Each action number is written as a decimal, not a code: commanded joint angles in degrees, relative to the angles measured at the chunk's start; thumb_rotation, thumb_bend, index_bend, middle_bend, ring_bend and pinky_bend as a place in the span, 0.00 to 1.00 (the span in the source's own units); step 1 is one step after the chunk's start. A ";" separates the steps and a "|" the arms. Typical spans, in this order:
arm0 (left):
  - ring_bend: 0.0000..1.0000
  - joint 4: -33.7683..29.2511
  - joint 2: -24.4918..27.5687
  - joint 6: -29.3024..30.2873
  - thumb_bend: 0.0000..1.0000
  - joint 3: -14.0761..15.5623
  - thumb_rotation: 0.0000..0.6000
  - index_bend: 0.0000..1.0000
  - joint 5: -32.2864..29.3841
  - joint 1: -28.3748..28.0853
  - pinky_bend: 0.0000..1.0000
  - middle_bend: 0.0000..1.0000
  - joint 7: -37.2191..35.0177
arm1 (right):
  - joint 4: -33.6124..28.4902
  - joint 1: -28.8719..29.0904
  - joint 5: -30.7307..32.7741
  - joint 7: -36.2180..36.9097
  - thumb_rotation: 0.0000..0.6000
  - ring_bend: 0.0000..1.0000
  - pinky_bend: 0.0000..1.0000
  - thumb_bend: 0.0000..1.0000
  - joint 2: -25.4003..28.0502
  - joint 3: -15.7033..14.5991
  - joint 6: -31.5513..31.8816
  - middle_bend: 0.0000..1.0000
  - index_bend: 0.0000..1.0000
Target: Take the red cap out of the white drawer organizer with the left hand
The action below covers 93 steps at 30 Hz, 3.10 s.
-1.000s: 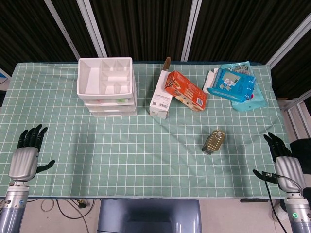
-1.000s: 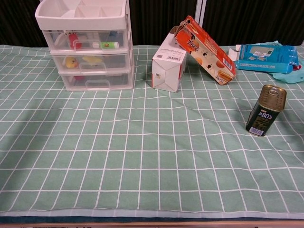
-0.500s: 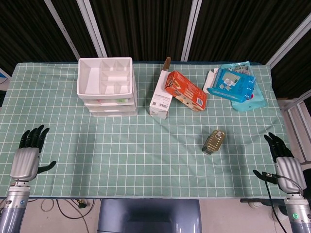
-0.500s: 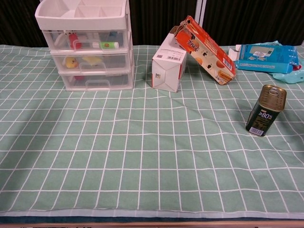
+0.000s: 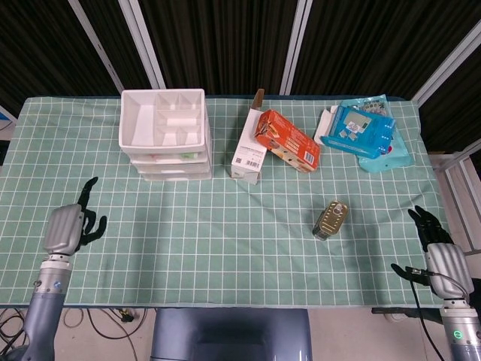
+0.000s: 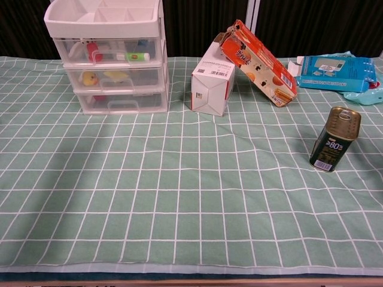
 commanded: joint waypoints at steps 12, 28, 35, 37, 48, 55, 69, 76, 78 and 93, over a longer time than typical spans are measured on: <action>0.97 1.37 -7.02 -16.56 0.46 -13.27 1.00 0.00 -32.63 -15.17 1.00 0.97 -8.37 | -0.17 0.09 0.34 0.93 1.00 0.00 0.22 0.07 0.26 0.03 -0.50 0.00 0.00; 0.98 9.77 -11.16 -20.83 0.46 -14.07 1.00 0.00 -40.31 -22.93 1.00 0.98 -11.12 | -0.46 0.23 1.02 1.83 1.00 0.00 0.22 0.07 0.52 0.14 -1.26 0.00 0.00; 0.98 10.92 -12.16 -21.01 0.46 -14.00 1.00 0.00 -40.91 -24.88 1.00 0.99 -12.32 | -0.44 0.25 1.02 1.82 1.00 0.00 0.22 0.07 0.54 0.12 -1.33 0.00 0.00; 0.98 11.06 -12.33 -20.90 0.46 -13.89 1.00 0.01 -40.89 -25.21 1.00 0.99 -12.70 | -0.45 0.26 1.05 1.85 1.00 0.00 0.22 0.07 0.56 0.12 -1.39 0.00 0.00; 0.98 12.05 -12.96 -21.11 0.46 -13.77 1.00 0.02 -40.99 -25.99 1.00 0.99 -14.70 | -0.55 0.25 1.08 1.81 1.00 0.00 0.22 0.07 0.60 0.11 -1.41 0.00 0.00; 0.98 13.20 -13.68 -22.26 0.46 -14.31 1.00 0.05 -40.46 -26.29 1.00 0.99 -17.04 | -0.64 0.25 1.21 1.63 1.00 0.00 0.22 0.07 0.57 0.14 -1.47 0.00 0.00; 0.98 14.87 -14.88 -23.21 0.46 -14.02 1.00 0.09 -38.65 -26.87 1.00 1.00 -19.69 | -0.61 0.25 1.21 1.67 1.00 0.00 0.22 0.07 0.57 0.15 -1.50 0.00 0.00; 0.98 14.62 -14.91 -23.11 0.46 -13.59 1.00 0.14 -37.81 -27.00 1.00 1.00 -20.11 | -0.63 0.25 1.21 1.62 1.00 0.00 0.22 0.07 0.57 0.15 -1.49 0.00 0.00; 0.98 14.24 -14.77 -23.01 0.46 -13.34 1.00 0.14 -37.58 -26.81 1.00 1.00 -20.27 | -0.64 0.23 1.24 1.62 1.00 0.00 0.22 0.07 0.58 0.14 -1.49 0.00 0.00; 0.98 9.70 -12.74 -21.64 0.46 -10.47 1.00 0.15 -34.63 -23.52 1.00 1.00 -21.76 | -0.76 0.08 1.08 1.38 1.00 0.00 0.22 0.07 0.62 0.14 -1.12 0.00 0.00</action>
